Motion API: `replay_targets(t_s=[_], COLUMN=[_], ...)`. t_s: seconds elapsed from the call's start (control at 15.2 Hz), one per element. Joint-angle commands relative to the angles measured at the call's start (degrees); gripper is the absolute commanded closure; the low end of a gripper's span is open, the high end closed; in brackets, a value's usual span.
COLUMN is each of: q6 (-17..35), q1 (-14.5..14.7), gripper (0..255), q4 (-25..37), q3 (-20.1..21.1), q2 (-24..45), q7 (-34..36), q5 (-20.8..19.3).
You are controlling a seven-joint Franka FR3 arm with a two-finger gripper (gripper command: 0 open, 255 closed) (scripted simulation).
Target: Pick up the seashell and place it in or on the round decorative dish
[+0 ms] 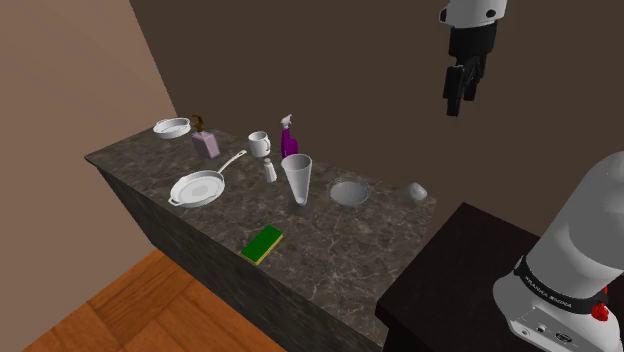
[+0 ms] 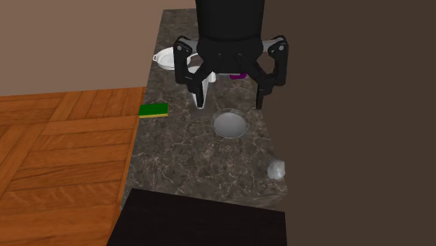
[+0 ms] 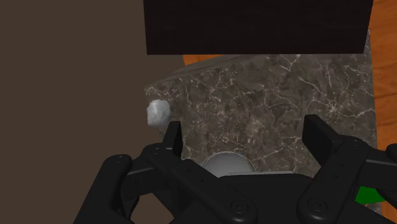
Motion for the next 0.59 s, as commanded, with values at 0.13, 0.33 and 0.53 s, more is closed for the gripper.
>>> replay_targets(t_s=[0.13,0.33,0.53], q6=[4.27,10.89,17.81], q1=[-0.60,-1.53,-2.48], gripper=[0,0,0], q4=[-3.10,-7.20,-10.61], q3=[-1.15,-2.96,-4.87], q2=[0.58,2.21,4.81], q7=[-0.28,-0.70,-1.13], q5=[-0.71,-1.78,-2.85])
